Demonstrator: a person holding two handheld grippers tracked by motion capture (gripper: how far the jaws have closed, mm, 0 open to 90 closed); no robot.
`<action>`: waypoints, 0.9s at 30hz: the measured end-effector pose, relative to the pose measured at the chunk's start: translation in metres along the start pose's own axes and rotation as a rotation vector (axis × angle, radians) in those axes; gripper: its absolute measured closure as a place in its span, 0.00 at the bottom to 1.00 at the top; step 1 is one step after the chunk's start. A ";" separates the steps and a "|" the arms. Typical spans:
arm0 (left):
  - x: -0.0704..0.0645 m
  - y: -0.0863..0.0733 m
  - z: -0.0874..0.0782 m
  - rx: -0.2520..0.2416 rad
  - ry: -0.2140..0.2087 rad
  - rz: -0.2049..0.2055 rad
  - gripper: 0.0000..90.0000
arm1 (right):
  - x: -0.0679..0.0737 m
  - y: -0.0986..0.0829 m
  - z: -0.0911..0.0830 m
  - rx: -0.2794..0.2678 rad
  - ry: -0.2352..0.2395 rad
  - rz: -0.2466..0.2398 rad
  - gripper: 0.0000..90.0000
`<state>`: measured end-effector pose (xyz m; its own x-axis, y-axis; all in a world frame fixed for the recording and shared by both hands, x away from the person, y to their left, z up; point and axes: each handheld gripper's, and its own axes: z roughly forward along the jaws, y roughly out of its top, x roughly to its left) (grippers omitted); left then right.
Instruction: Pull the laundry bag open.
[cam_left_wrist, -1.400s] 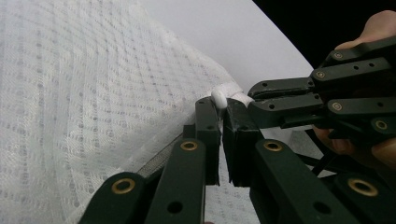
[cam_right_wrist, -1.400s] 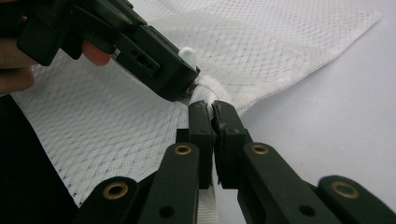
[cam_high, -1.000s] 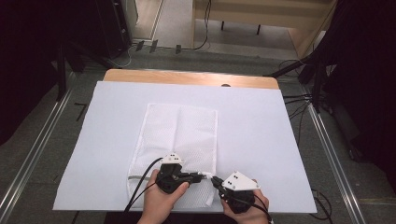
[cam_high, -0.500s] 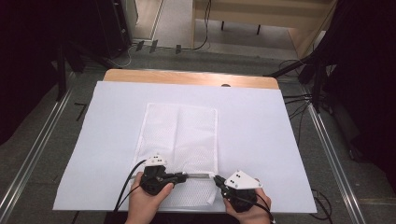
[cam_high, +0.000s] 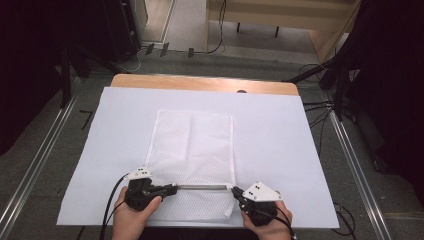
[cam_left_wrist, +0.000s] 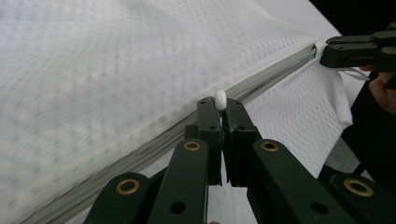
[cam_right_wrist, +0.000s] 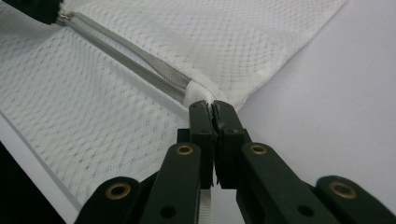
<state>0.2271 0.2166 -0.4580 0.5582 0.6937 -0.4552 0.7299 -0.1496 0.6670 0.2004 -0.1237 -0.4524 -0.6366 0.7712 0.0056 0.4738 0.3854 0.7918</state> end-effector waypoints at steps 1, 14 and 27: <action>0.005 -0.001 -0.007 -0.006 0.015 -0.003 0.97 | -0.002 -0.001 -0.001 0.002 -0.004 0.008 1.00; 0.032 -0.008 -0.041 -0.056 0.078 -0.050 0.97 | -0.009 -0.002 -0.003 -0.003 -0.018 0.014 1.00; 0.049 -0.016 -0.062 -0.069 0.121 -0.085 0.97 | -0.014 -0.004 -0.004 -0.003 -0.030 0.031 1.00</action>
<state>0.2183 0.2967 -0.4550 0.4410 0.7824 -0.4398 0.7410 -0.0408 0.6703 0.2055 -0.1382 -0.4530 -0.6028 0.7978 0.0115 0.4912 0.3597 0.7933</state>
